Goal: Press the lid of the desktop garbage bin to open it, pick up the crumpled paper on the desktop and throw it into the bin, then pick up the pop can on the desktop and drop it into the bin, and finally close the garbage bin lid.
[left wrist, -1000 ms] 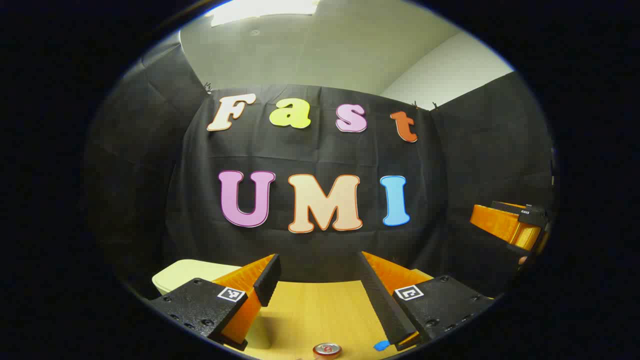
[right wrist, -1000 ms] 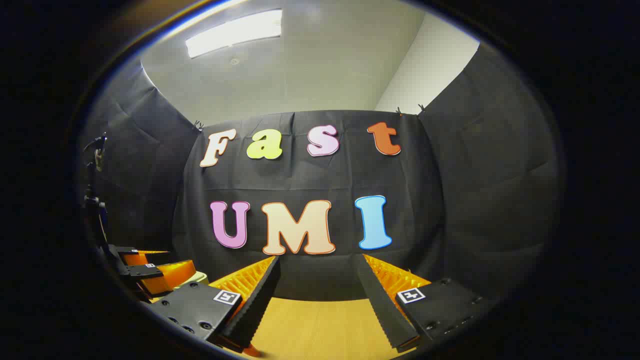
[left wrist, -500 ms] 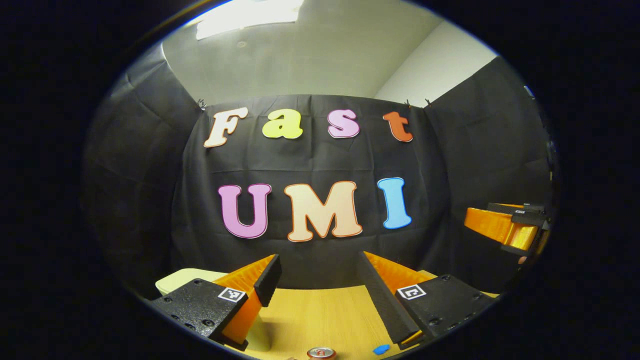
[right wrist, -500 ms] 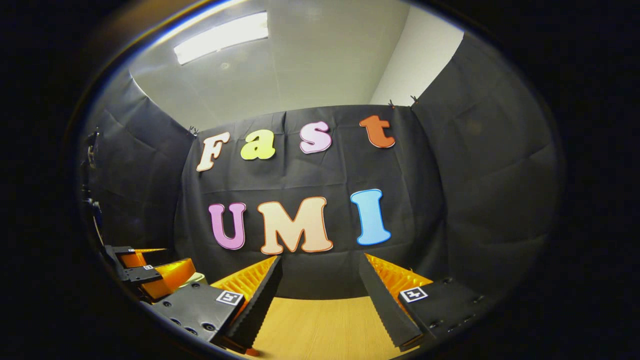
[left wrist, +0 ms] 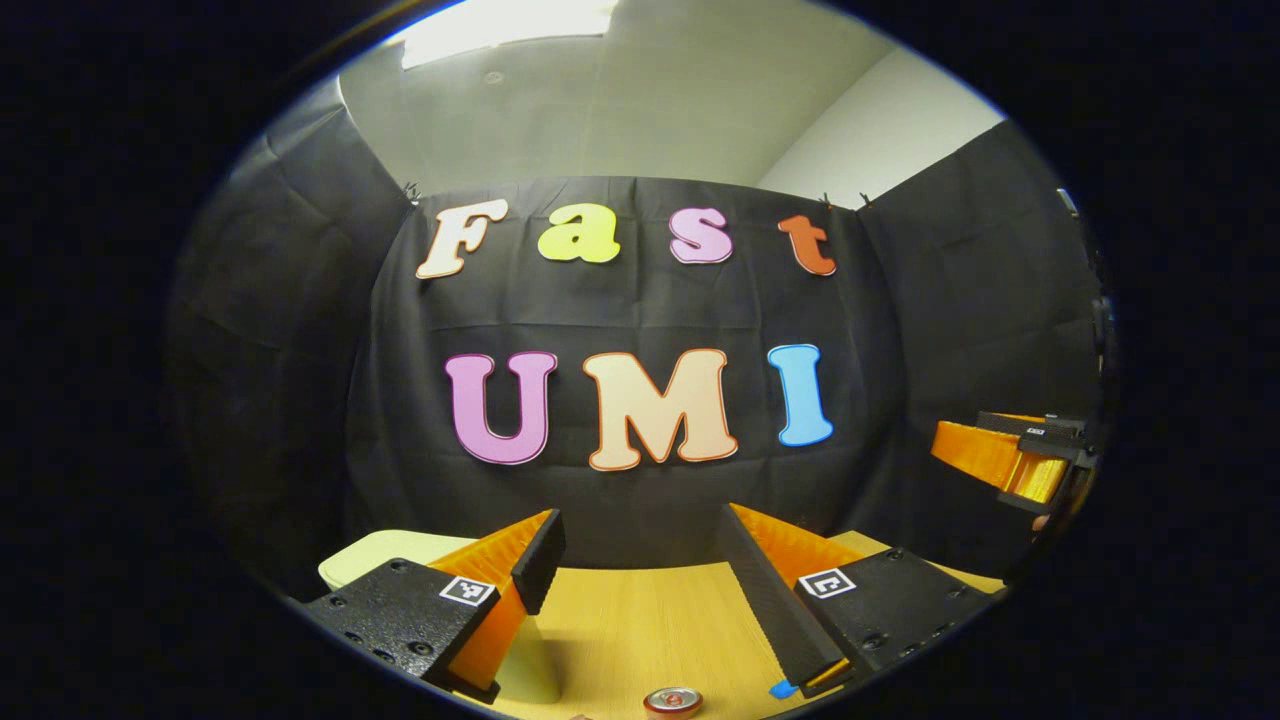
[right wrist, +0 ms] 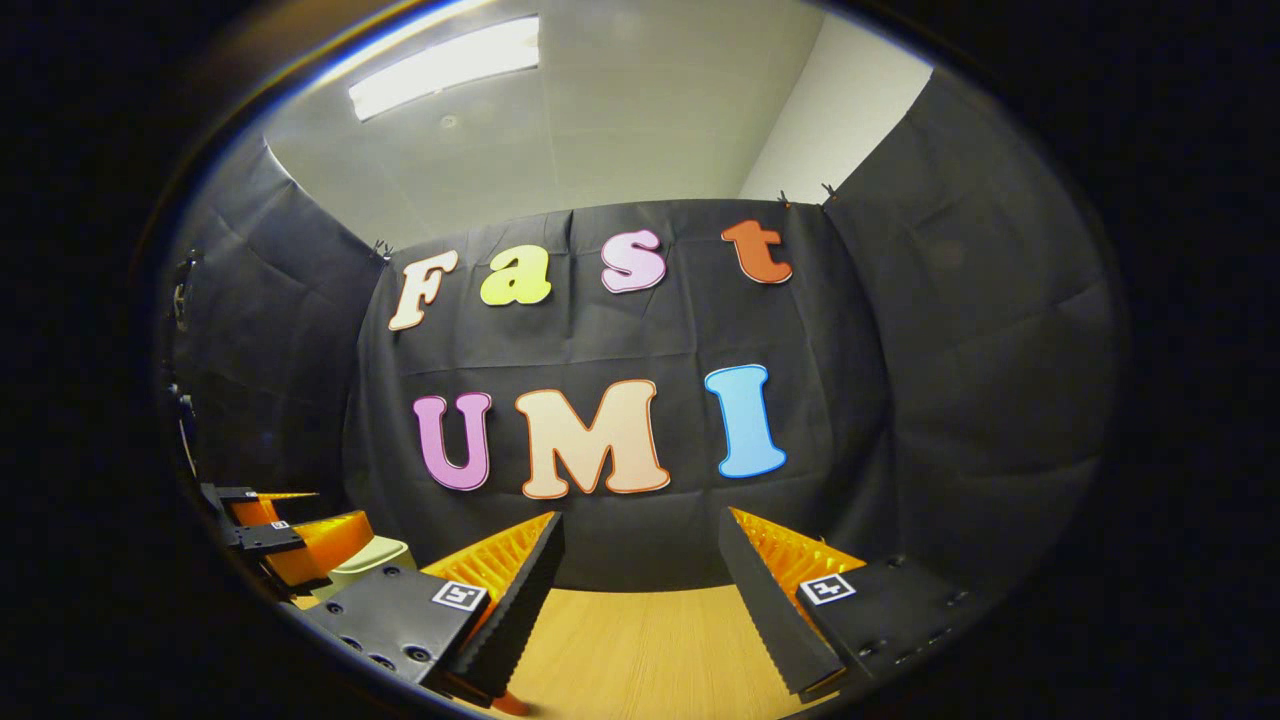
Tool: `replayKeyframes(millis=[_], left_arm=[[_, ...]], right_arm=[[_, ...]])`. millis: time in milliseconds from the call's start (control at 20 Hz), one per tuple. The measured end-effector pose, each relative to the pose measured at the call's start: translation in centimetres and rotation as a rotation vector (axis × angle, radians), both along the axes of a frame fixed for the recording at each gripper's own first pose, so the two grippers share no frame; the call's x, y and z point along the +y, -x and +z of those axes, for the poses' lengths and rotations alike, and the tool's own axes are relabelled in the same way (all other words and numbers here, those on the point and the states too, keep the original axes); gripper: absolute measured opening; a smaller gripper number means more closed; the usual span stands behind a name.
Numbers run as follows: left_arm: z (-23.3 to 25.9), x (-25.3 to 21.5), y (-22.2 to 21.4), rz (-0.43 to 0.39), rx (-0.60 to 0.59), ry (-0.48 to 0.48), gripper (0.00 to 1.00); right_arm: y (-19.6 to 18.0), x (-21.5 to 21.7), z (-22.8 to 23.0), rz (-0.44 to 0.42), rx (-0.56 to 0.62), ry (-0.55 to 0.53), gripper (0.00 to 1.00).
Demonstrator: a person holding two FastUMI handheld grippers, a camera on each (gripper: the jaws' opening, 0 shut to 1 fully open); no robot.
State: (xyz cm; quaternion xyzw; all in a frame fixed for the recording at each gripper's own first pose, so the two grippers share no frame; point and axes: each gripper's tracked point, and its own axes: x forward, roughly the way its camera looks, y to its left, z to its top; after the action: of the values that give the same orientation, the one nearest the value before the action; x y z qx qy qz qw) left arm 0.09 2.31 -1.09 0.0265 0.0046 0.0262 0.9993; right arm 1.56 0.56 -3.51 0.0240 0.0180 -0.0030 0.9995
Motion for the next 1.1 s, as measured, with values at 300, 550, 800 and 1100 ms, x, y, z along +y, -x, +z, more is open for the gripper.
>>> replayKeyframes(millis=[300,550,800,1100], left_arm=[[0.6,1.9,-0.3,0.036,-0.009,0.009,0.75],[0.5,3.4,0.2,0.064,0.0,-0.011,0.31],[0.3,5.6,0.6,0.105,-0.005,-0.019,0.05],[-0.8,9.6,1.2,0.166,0.017,0.008,0.0]], right_arm=[[-0.5,0.9,-1.1,0.022,0.024,-0.005,0.97],[-0.7,1.9,-1.5,0.043,0.032,-0.014,0.95],[-1.0,3.7,-2.2,0.078,0.046,-0.016,0.95],[-1.4,6.4,-2.7,0.109,0.054,-0.027,0.95]])
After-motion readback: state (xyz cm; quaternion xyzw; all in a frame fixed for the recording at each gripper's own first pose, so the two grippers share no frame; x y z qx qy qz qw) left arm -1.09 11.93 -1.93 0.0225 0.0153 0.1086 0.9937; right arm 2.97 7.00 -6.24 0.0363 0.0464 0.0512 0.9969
